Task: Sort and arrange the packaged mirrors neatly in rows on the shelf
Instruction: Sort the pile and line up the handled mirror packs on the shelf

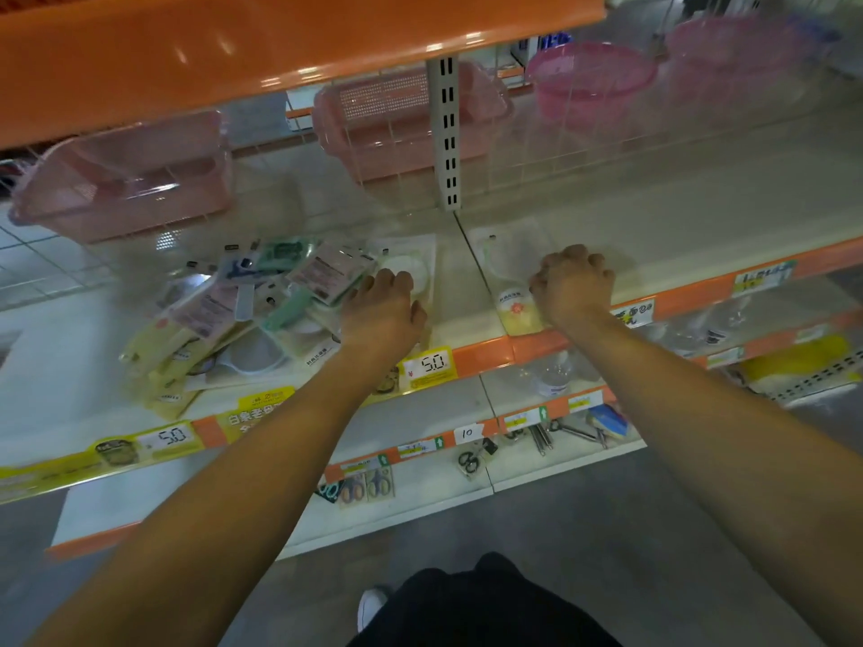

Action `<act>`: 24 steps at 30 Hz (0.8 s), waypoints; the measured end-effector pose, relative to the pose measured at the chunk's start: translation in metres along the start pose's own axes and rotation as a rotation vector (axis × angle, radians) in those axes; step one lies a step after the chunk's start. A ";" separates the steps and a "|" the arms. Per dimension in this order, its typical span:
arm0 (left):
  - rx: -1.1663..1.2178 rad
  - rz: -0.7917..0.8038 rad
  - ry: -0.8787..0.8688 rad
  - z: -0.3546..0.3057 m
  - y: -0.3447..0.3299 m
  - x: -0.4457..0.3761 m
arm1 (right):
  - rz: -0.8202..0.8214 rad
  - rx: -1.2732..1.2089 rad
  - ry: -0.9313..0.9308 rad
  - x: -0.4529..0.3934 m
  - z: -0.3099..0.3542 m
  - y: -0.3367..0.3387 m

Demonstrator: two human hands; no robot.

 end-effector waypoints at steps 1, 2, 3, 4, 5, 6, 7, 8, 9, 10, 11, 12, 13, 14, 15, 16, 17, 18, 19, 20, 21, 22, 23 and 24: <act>0.000 0.005 0.003 0.002 0.000 0.001 | 0.014 0.034 0.022 -0.001 0.003 0.000; -0.002 0.007 0.006 0.004 0.001 0.001 | 0.036 0.060 0.040 -0.002 0.007 -0.001; -0.004 0.006 0.010 0.006 0.002 0.001 | 0.069 0.082 0.050 -0.003 0.012 -0.001; -0.005 0.002 0.015 0.008 0.003 0.001 | 0.113 0.103 0.052 -0.004 0.016 -0.002; -0.005 -0.004 0.019 0.010 0.005 0.001 | 0.154 0.126 0.053 -0.005 0.019 -0.004; -0.004 -0.011 0.018 0.012 0.006 0.001 | 0.180 0.154 0.058 -0.006 0.021 -0.005; -0.001 -0.018 0.015 0.013 0.007 0.001 | 0.193 0.178 0.063 -0.007 0.022 -0.007; 0.005 -0.025 0.012 0.015 0.009 0.001 | 0.194 0.191 0.064 -0.008 0.022 -0.008; 0.010 -0.030 0.012 0.016 0.010 0.001 | 0.189 0.193 0.061 -0.010 0.020 -0.008; 0.013 -0.031 0.016 0.018 0.011 0.001 | 0.186 0.191 0.054 -0.011 0.019 -0.008; 0.012 -0.031 0.018 0.018 0.013 0.000 | 0.185 0.190 0.046 -0.012 0.019 -0.007; 0.010 -0.032 0.019 0.019 0.013 0.000 | 0.193 0.194 0.034 -0.013 0.018 -0.007; 0.008 -0.033 0.017 0.018 0.014 0.000 | 0.203 0.200 0.021 -0.013 0.018 -0.006; 0.006 -0.031 0.015 0.018 0.014 0.000 | 0.213 0.204 0.004 -0.012 0.018 -0.005; 0.008 -0.028 0.015 0.019 0.013 0.001 | 0.215 0.199 -0.013 -0.011 0.020 -0.004; 0.012 -0.026 0.019 0.020 0.013 0.001 | 0.201 0.180 -0.022 -0.009 0.022 -0.002; 0.015 -0.024 0.027 0.024 0.013 0.001 | 0.170 0.143 -0.013 -0.006 0.028 0.001; 0.012 -0.023 0.038 0.028 0.014 0.001 | 0.124 0.089 0.018 -0.003 0.038 0.004; 0.006 -0.021 0.050 0.034 0.015 0.002 | 0.077 0.015 0.062 0.001 0.052 0.008; -0.004 -0.018 0.063 0.041 0.016 0.003 | 0.038 -0.071 0.112 0.005 0.068 0.012; -0.013 -0.018 0.074 0.048 0.018 0.005 | 0.014 -0.159 0.160 0.010 0.087 0.016; -0.024 -0.024 0.082 0.055 0.020 0.008 | 0.010 -0.239 0.200 0.016 0.105 0.018; -0.036 -0.037 0.088 0.062 0.022 0.012 | 0.022 -0.306 0.228 0.022 0.123 0.018; -0.046 -0.048 0.095 0.070 0.024 0.017 | 0.046 -0.357 0.246 0.028 0.139 0.018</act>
Point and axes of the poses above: each hand's wrist, its own x-axis away from the middle knuckle, its own y-axis out of the back of the hand, z = x × y, the point moved 5 cm from there along -x, towards the middle knuckle, and after that the axes turned 7 degrees about -z, right-handed, at the moved point
